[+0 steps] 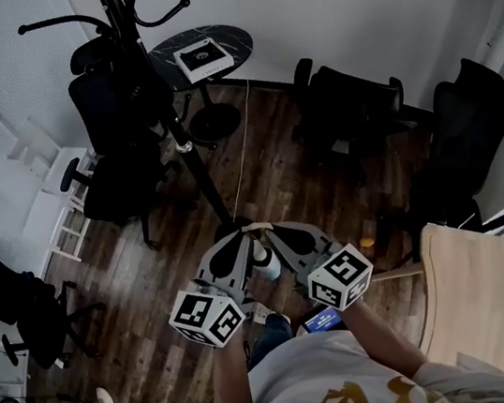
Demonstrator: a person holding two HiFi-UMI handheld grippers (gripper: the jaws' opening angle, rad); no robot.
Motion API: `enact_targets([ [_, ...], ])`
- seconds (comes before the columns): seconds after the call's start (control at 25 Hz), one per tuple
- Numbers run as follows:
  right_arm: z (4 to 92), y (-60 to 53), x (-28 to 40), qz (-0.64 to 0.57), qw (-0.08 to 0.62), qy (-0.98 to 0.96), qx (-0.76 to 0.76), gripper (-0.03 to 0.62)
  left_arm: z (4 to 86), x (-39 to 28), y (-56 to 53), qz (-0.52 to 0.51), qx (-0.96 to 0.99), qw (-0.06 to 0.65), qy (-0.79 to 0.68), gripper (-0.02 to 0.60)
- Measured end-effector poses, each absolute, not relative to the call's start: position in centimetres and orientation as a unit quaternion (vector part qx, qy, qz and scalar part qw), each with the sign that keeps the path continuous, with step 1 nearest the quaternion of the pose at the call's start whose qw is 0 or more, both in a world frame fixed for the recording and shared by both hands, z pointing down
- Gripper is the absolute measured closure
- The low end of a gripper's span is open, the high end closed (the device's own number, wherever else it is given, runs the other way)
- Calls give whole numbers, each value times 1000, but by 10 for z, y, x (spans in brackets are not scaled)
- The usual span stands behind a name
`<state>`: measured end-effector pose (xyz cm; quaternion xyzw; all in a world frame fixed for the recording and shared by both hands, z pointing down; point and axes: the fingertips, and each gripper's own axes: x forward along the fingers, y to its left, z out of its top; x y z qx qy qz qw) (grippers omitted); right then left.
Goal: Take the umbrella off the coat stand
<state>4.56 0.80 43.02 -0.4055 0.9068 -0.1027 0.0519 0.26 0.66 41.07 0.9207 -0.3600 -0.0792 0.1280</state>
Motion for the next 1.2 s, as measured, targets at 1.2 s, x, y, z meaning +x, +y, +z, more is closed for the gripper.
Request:
enact_targets([
  [1.2,435,6,32,-101,50,909,-402,579,417,-17,6,-81,915,129,-374,558],
])
